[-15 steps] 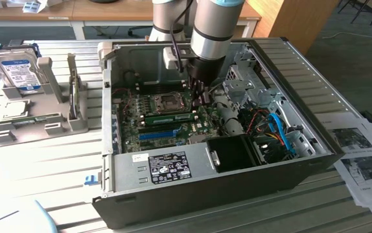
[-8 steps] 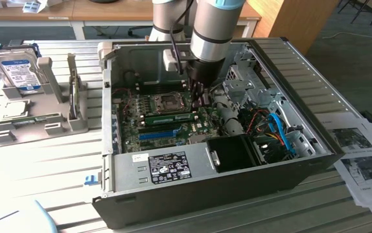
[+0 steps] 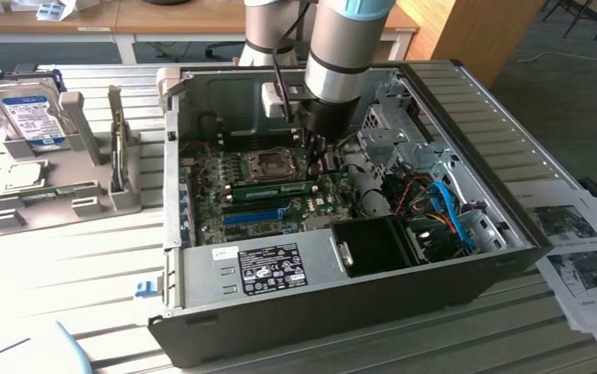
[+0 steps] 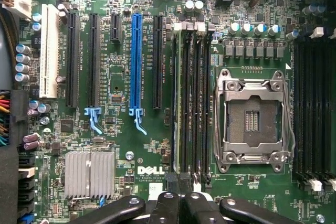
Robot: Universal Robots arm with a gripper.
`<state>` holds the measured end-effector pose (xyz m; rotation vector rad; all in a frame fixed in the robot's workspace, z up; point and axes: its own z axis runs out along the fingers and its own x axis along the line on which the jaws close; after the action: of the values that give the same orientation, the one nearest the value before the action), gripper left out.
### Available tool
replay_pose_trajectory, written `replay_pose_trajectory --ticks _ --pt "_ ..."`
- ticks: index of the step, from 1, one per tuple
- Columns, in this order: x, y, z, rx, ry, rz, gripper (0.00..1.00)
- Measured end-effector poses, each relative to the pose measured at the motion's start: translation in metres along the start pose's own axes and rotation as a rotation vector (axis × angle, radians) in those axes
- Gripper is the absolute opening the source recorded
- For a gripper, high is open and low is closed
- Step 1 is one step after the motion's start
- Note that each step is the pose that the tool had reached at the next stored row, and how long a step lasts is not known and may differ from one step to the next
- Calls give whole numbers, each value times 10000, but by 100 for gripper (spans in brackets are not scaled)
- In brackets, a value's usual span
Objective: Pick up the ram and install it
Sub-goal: 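Press down the ram until it locks into place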
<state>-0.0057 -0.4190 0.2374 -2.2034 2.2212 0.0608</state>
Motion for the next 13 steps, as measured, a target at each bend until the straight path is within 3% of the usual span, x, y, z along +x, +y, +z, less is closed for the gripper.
replay_pose_trajectory --ticks 13 --pt "2 -1 56 0 -6 0 10"
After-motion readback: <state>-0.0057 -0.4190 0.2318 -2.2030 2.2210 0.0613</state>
